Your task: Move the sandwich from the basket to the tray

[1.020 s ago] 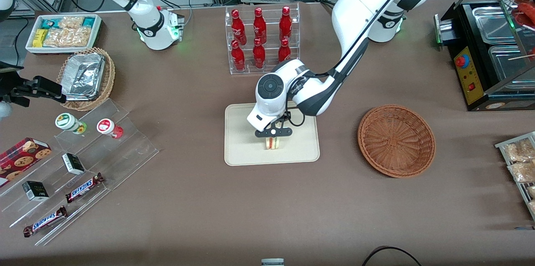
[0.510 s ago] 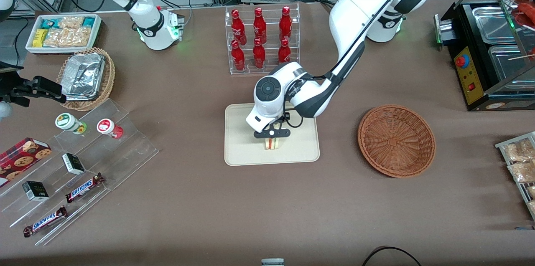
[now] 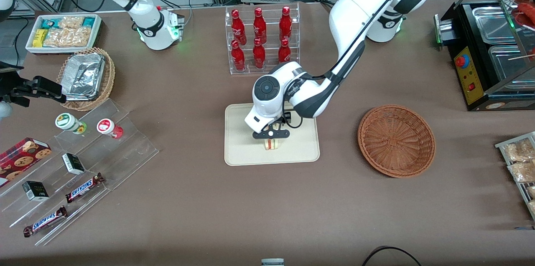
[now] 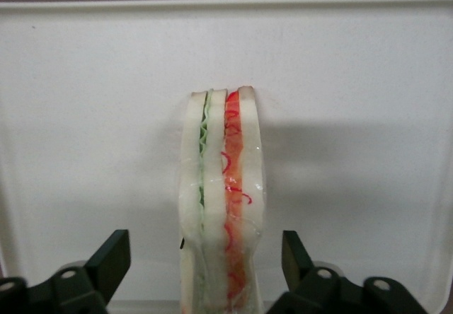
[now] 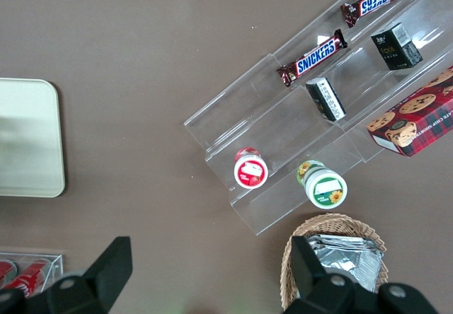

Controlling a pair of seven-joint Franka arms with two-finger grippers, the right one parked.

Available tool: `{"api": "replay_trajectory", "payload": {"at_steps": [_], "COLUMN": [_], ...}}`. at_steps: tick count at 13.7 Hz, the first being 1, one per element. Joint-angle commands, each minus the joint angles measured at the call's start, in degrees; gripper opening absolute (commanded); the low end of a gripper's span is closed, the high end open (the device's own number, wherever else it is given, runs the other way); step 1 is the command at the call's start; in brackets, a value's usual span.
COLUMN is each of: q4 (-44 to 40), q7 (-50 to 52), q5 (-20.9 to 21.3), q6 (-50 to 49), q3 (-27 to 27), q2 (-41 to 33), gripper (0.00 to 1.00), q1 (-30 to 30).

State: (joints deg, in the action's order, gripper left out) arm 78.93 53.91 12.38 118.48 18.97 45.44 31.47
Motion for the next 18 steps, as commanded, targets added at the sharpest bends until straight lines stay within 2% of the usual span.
{"api": "replay_trajectory", "payload": {"at_steps": [1, 5, 10, 11, 12, 14, 18], "q4": [-6.4, -8.9, -8.2, -7.5, -5.5, -1.7, 4.6], "q7": [0.6, -0.1, -8.4, -9.0, -9.3, -12.3, -23.5], "q5": [0.5, -0.7, -3.3, -6.1, -7.1, -7.5, -11.0], "q6": [-7.8, -12.6, -19.3, -19.7, -19.5, -19.3, -19.8], "q3": [-0.5, -0.3, -0.4, -0.6, -0.5, -0.4, -0.4], "q2": [-1.1, -5.4, -11.8, -13.1, -15.2, -18.6, -24.9], "gripper": [1.0, 1.0, 1.0, 1.0, 1.0, 1.0, 1.0], "q1": [0.4, -1.0, -4.0, -5.9, -8.4, -11.4, -19.3]}}
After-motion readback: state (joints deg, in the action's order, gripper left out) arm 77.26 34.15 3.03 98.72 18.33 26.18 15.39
